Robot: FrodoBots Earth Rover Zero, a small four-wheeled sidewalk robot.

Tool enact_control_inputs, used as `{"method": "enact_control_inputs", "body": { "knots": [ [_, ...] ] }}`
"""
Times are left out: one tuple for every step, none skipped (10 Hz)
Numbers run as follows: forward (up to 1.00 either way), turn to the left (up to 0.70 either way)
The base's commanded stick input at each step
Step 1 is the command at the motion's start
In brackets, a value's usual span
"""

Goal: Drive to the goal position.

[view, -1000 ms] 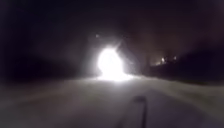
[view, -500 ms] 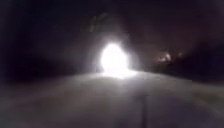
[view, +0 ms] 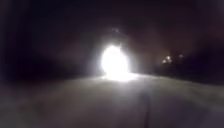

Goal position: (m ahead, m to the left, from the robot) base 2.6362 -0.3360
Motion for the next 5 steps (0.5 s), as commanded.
{"method": "enact_control_inputs", "body": {
  "knots": [
    [1.0,-0.01],
    [1.0,-0.02],
    [1.0,-0.02],
    [1.0,-0.02],
    [1.0,-0.03]
  ]
}}
